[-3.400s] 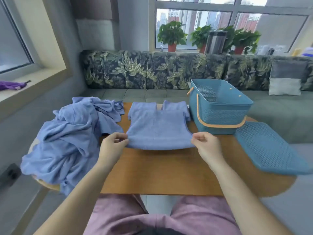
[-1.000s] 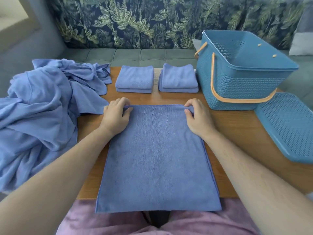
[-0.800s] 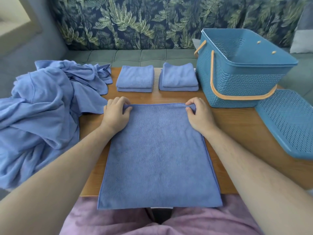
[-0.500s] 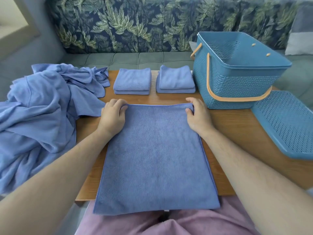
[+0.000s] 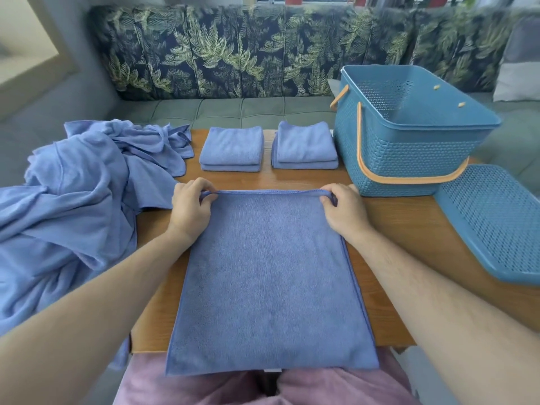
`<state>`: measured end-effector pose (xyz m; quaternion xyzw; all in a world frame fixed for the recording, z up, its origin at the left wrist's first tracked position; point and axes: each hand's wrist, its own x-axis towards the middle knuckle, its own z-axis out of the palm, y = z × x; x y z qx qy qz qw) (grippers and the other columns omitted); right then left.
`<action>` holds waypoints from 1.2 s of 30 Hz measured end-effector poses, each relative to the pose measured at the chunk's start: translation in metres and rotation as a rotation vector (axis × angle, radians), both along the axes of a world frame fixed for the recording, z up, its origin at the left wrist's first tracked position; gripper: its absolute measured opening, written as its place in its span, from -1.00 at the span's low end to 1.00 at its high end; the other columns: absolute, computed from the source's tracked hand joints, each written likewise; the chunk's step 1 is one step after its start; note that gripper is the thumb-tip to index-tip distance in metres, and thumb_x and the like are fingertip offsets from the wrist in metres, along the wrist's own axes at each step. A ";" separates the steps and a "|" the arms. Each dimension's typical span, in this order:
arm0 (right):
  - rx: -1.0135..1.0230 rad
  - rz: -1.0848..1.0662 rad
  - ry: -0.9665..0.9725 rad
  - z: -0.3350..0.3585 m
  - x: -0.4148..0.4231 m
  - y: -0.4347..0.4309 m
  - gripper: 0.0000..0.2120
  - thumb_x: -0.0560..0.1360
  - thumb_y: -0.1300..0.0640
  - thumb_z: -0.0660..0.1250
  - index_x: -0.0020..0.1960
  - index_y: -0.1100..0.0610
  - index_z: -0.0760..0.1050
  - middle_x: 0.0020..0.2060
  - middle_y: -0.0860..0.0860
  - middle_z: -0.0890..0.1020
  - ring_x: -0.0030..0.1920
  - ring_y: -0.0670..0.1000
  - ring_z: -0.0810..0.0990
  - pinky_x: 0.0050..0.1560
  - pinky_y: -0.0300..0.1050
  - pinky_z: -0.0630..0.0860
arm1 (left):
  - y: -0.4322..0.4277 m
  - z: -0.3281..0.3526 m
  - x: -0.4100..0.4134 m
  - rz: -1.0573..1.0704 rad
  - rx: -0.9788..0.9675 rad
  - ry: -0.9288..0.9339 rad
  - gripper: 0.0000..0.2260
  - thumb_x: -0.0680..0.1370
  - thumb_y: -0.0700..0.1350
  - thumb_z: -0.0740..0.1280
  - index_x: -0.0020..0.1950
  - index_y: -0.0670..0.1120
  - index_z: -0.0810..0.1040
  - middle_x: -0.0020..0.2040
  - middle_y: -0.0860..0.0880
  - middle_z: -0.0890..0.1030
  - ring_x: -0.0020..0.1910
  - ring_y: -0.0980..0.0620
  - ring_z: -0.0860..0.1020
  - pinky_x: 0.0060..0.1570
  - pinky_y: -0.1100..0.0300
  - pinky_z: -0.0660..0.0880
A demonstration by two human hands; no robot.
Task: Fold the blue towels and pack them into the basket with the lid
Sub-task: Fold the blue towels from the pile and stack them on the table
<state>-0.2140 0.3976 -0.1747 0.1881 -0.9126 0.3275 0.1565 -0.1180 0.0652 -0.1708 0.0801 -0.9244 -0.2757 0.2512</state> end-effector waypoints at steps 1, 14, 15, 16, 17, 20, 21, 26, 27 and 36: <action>0.028 0.006 -0.010 0.003 -0.003 0.000 -0.86 0.53 0.25 0.36 0.04 0.12 0.64 -0.21 -0.13 0.53 -0.04 0.13 0.50 0.00 -0.05 0.40 | -0.001 0.003 0.000 -0.003 -0.019 -0.004 -0.91 0.54 -0.23 0.40 -0.02 -0.06 0.57 -0.13 0.03 0.58 -0.06 -0.06 0.44 0.04 0.02 0.39; -0.084 -0.042 -0.028 0.113 -0.024 -0.013 -0.82 0.52 0.27 0.29 0.00 0.08 0.62 0.02 0.02 0.65 0.01 0.03 0.61 -0.02 -0.18 0.42 | -0.004 0.099 -0.016 0.094 -0.042 0.068 -0.92 0.58 -0.16 0.37 0.06 -0.09 0.60 0.02 0.02 0.55 -0.09 0.09 0.44 -0.07 0.17 0.35; -0.082 -0.021 -0.029 0.113 -0.016 -0.007 -0.83 0.49 0.27 0.31 -0.02 0.06 0.61 0.00 0.02 0.65 -0.01 0.03 0.62 -0.02 -0.16 0.44 | 0.000 0.102 -0.006 0.094 -0.047 0.077 -0.93 0.57 -0.17 0.37 0.04 -0.08 0.60 -0.01 0.04 0.54 -0.15 0.11 0.42 -0.11 0.18 0.33; -0.079 -0.002 -0.036 0.113 -0.007 -0.002 -0.83 0.47 0.27 0.33 -0.04 0.05 0.61 -0.02 0.01 0.65 -0.04 0.02 0.62 -0.04 -0.16 0.45 | 0.004 0.102 0.004 0.095 -0.047 0.079 -0.93 0.56 -0.19 0.36 0.02 -0.06 0.59 -0.04 0.06 0.52 -0.20 0.12 0.42 -0.15 0.19 0.31; -0.077 0.016 -0.044 0.110 0.004 0.005 -0.82 0.46 0.28 0.34 -0.05 0.04 0.62 -0.04 0.00 0.65 -0.07 0.00 0.62 -0.07 -0.19 0.45 | 0.009 0.101 0.017 0.096 -0.045 0.074 -0.93 0.56 -0.19 0.36 0.01 -0.04 0.58 -0.04 0.08 0.51 -0.22 0.13 0.42 -0.18 0.19 0.31; -0.081 0.075 -0.038 0.093 0.038 0.022 -0.79 0.43 0.32 0.37 -0.08 0.03 0.61 -0.09 -0.02 0.63 -0.12 -0.05 0.63 -0.13 -0.42 0.44 | 0.027 0.085 0.060 0.093 -0.039 0.052 -0.93 0.55 -0.16 0.37 -0.02 0.00 0.56 -0.01 0.13 0.52 -0.20 0.13 0.48 -0.19 0.17 0.34; -0.087 0.084 -0.042 0.085 0.050 0.027 -0.78 0.43 0.34 0.37 -0.10 0.02 0.59 -0.11 -0.03 0.62 -0.12 -0.05 0.63 -0.11 -0.42 0.46 | 0.034 0.079 0.075 0.100 -0.040 0.048 -0.93 0.55 -0.16 0.37 -0.02 0.00 0.56 -0.01 0.14 0.53 -0.19 0.13 0.50 -0.21 0.16 0.36; -0.116 0.051 -0.044 0.049 0.103 0.051 -0.74 0.43 0.38 0.35 -0.08 0.04 0.61 -0.14 -0.15 0.58 -0.14 -0.17 0.60 -0.07 -0.27 0.54 | 0.062 0.053 0.135 0.103 -0.065 0.055 -0.91 0.52 -0.20 0.38 -0.03 -0.02 0.58 0.00 0.12 0.56 -0.15 0.12 0.54 -0.28 0.15 0.39; -0.112 0.050 -0.041 0.046 0.111 0.054 -0.74 0.43 0.38 0.34 -0.08 0.04 0.61 -0.13 -0.14 0.59 -0.14 -0.19 0.59 -0.08 -0.33 0.52 | 0.065 0.049 0.143 0.091 -0.073 0.056 -0.91 0.51 -0.20 0.39 -0.04 -0.02 0.59 0.00 0.12 0.56 -0.14 0.11 0.56 -0.29 0.13 0.42; 0.084 0.119 -0.061 0.018 0.148 0.078 -0.80 0.50 0.31 0.34 0.00 0.06 0.63 0.01 -0.16 0.59 0.01 -0.11 0.58 0.03 -0.18 0.51 | 0.068 0.008 0.177 -0.073 -0.119 -0.008 -0.79 0.42 -0.38 0.42 -0.08 -0.09 0.60 -0.08 0.02 0.59 -0.06 -0.10 0.55 -0.01 0.24 0.38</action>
